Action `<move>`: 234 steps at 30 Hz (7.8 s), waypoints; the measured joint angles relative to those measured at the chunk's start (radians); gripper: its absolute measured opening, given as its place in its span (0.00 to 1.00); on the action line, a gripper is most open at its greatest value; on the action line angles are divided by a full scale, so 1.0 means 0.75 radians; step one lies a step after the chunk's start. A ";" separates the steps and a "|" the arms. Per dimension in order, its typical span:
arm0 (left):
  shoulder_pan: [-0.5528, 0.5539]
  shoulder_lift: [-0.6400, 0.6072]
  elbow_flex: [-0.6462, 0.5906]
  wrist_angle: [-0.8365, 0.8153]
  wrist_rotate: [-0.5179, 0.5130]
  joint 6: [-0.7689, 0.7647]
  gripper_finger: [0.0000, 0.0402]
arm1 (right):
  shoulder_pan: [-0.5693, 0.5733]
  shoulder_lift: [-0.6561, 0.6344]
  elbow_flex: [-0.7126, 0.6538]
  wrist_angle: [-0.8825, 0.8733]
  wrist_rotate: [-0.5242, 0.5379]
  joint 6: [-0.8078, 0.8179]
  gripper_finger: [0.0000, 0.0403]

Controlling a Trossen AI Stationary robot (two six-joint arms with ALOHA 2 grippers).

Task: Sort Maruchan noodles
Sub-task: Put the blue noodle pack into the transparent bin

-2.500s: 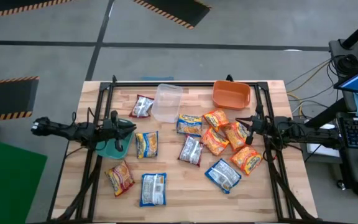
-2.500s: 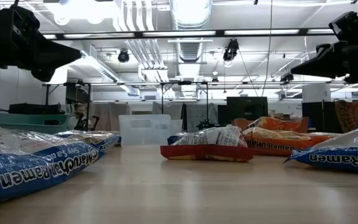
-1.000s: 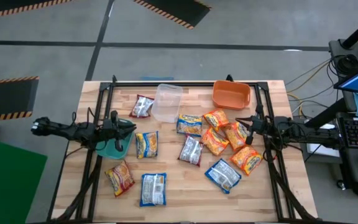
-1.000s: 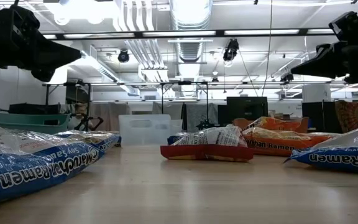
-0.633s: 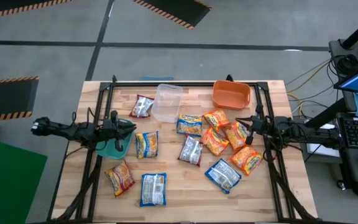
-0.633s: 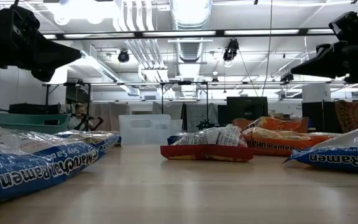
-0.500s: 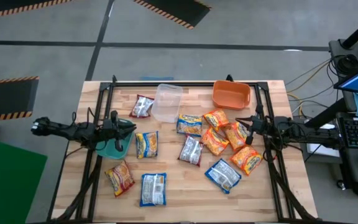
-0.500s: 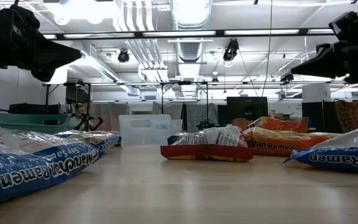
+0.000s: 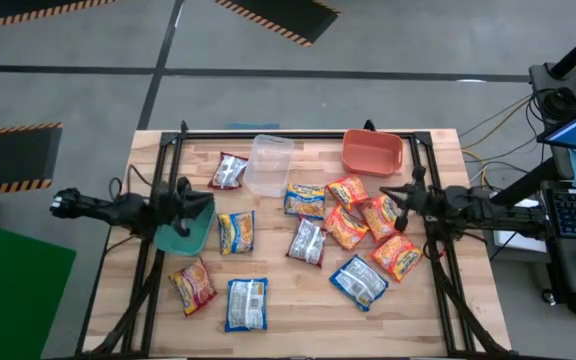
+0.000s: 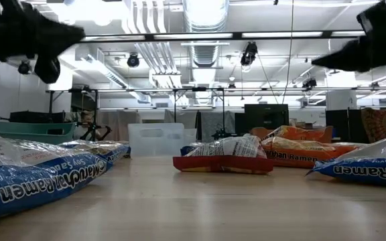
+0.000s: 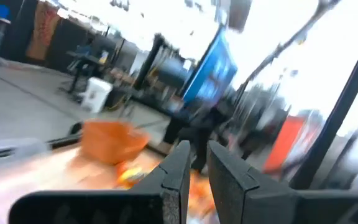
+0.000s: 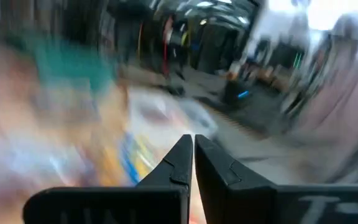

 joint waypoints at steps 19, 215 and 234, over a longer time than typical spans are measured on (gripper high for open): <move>0.002 0.345 0.001 0.628 -0.120 0.009 0.09 | -0.020 0.332 0.019 0.774 0.080 0.514 0.02; 0.835 2.467 1.599 -0.529 -0.204 1.478 0.05 | -0.055 0.526 0.599 -0.162 0.081 0.393 0.02; 0.831 2.489 1.599 -0.543 -0.201 1.455 0.17 | -0.055 0.526 0.599 -0.167 0.080 0.409 0.02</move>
